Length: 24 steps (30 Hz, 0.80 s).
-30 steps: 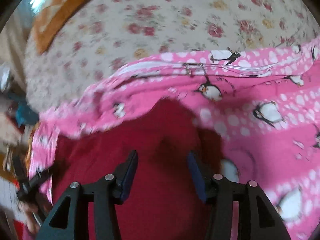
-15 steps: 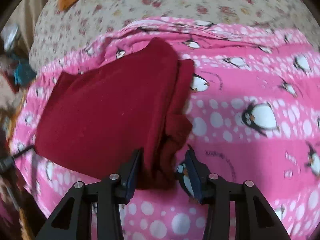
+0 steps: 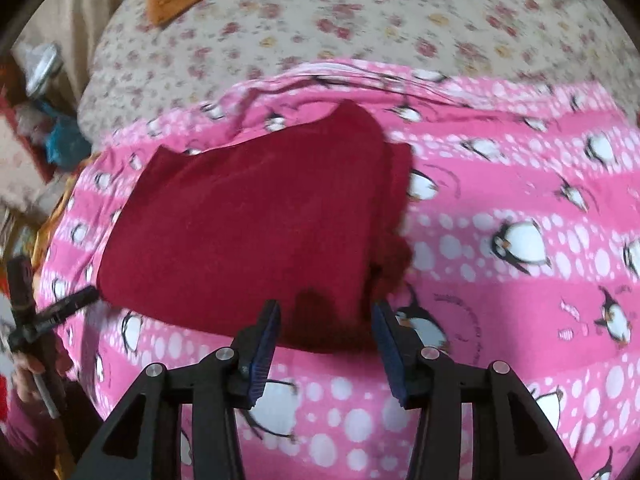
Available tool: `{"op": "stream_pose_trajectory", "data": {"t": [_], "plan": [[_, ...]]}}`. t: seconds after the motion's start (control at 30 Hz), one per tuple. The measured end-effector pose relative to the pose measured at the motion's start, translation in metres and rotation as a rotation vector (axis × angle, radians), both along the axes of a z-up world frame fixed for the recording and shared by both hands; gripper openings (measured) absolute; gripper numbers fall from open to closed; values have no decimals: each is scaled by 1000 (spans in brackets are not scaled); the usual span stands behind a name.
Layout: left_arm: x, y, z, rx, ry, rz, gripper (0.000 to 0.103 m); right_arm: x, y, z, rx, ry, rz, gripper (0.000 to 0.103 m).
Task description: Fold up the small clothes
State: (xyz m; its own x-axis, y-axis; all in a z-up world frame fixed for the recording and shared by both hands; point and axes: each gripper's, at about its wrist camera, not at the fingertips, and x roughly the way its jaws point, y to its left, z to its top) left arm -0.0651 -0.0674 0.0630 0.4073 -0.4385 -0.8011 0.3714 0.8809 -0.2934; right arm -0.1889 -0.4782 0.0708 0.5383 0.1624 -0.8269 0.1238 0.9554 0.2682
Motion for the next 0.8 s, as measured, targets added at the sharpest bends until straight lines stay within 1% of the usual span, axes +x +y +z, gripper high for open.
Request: {"op": "stream_pose_trajectory", "data": {"t": [0.07,0.1,0.17,0.23,0.33,0.4,0.47,0.53,0.6,0.67,0.8], "plan": [[0,-1,6,-38,-12,22,79,7,15,3,-25,-10,36,48],[2,-3,7,-69,-11,32,80,13,23,4,-28,-16,58,48],[7,-8,4,-82,-2,56,80,31,43,3,-16,-21,105,48],[13,-14,-5,-79,21,95,79,50,65,2,-20,-33,146,48],[18,-15,-22,-109,64,122,79,84,105,-4,-27,-34,228,48],[18,-13,-33,-130,79,128,79,105,134,-8,-57,-32,290,48],[16,-11,-37,-155,52,124,79,126,161,-13,-92,-33,352,48],[15,-11,-38,-156,32,108,80,150,187,-19,-135,-34,394,48],[16,-11,-39,-164,24,101,80,169,202,-23,-156,-32,414,48],[16,-9,-40,-175,20,101,80,194,217,-28,-168,-37,411,48],[17,-12,-41,-161,9,82,80,236,228,-35,-155,-32,346,47]]}}
